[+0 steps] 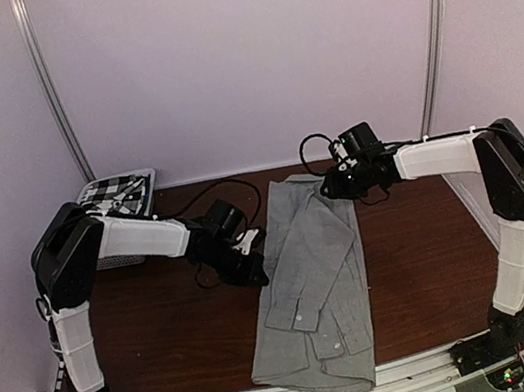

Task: Fold and stack the long sleeve shirts
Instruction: Move the rectangle-folded shirt to the center of the board, then smooth out the rectangle-folded shirt at the center of the board.

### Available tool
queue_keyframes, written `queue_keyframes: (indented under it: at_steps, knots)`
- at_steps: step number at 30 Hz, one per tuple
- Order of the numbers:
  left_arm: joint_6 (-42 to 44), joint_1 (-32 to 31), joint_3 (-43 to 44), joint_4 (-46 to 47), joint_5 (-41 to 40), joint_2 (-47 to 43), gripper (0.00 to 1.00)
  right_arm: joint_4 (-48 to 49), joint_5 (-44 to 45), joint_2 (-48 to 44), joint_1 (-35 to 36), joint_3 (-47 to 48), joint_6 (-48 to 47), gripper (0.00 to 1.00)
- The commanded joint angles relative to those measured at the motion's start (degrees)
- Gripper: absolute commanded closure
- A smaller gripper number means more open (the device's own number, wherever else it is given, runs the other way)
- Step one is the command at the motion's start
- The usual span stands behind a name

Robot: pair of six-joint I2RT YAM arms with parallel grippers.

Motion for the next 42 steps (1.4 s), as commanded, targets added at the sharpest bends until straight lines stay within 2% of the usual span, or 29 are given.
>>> queue_keyframes:
  at_steps: [1,9,15,20,24,27,32,42]
  knots:
    - [-3.1,0.0,-8.1,1.3,-0.8,-6.5,1.0,-1.3,-0.8,3.2,0.0,4.0,-1.4,0.68]
    - [-6.2,0.0,-19.9,3.4,-2.6,-17.9,1.0,-3.3,-2.3,6.0,3.4,7.4,-3.1,0.66]
    - [-5.4,0.0,-18.9,0.4,-5.1,-21.7,0.99,-2.8,-2.3,6.9,6.9,8.2,-5.4,0.59]
    - [-3.5,0.6,-14.4,-3.0,-10.3,-21.3,0.73,-4.3,-2.4,10.9,8.7,13.9,-6.1,0.58]
    - [-1.4,1.9,-11.4,-4.5,-11.0,-21.0,0.64,-5.2,-1.3,13.5,9.0,16.8,-6.6,0.58]
    - [0.5,3.1,-6.7,-4.3,-10.8,-19.0,0.64,-5.7,-1.0,15.3,8.9,18.2,-7.1,0.57]
    - [3.5,4.3,7.3,-4.7,-10.3,-9.8,0.65,-7.6,1.2,15.5,9.0,19.7,-5.8,0.59]
    - [5.5,5.6,34.3,-6.9,-12.7,9.6,0.66,-3.8,4.4,5.7,8.5,5.9,-2.4,0.59]
